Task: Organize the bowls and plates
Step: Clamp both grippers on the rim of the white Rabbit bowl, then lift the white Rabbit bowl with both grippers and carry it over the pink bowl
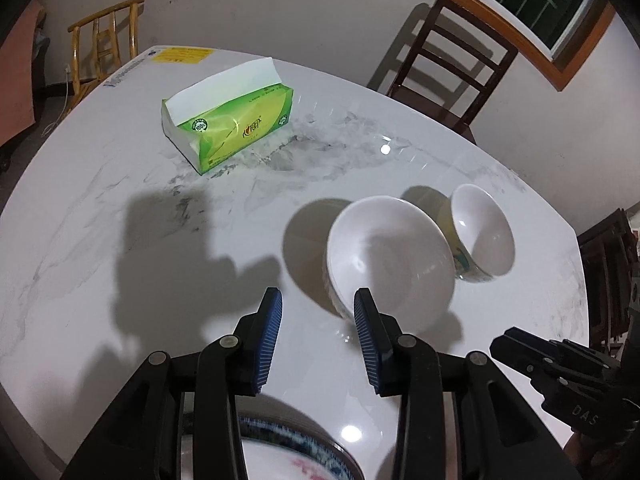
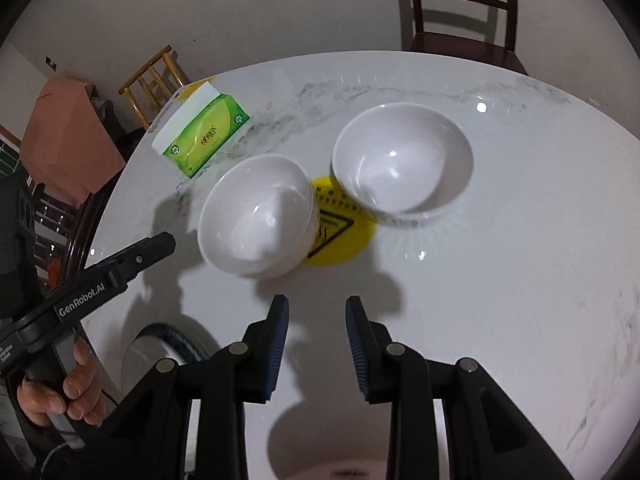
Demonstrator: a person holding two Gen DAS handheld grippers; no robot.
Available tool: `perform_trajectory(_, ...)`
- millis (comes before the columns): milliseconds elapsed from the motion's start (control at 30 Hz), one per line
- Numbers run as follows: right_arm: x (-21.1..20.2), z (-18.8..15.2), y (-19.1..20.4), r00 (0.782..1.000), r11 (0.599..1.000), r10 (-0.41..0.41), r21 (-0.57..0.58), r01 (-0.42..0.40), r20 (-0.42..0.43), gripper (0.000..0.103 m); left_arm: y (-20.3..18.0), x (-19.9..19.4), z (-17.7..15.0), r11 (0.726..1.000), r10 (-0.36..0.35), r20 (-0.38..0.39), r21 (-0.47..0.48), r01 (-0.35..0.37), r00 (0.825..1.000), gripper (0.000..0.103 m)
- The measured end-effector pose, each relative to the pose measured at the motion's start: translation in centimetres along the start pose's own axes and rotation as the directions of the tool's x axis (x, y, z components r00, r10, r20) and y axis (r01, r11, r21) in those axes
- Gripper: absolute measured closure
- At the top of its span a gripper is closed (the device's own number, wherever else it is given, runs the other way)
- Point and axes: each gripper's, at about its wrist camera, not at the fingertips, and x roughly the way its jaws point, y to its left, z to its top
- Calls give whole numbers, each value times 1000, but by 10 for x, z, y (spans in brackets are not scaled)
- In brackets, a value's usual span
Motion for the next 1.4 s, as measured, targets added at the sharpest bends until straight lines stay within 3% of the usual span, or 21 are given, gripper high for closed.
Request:
perform_trajectory(533,49,42,5,999,999,0,-44,-2,-35,73,-2,45,21,1000,15,-48,-4,-15,999,70)
perform_trajectory(700,61,44,10,999,997,-23,-71,20,-40,74,-2,58,21,1000,15,-69,-7,-16,997,72)
perform_trajectory(867,68,46,9,999,998,-11,-65,8,-50,82,-3,69,19,1000,0,-95,-5,-1,995,85)
perform_trajectory(1033,68,46,13,999,997,-24,-80,21,-40,87,-8,74,17,1000,-14,-107,11,15,994,91)
perform_trajectory(1400,53,33,7,998,997,-53,-67,50,-43,88,-30,59,5,997,17,-105,81,-8,994,91)
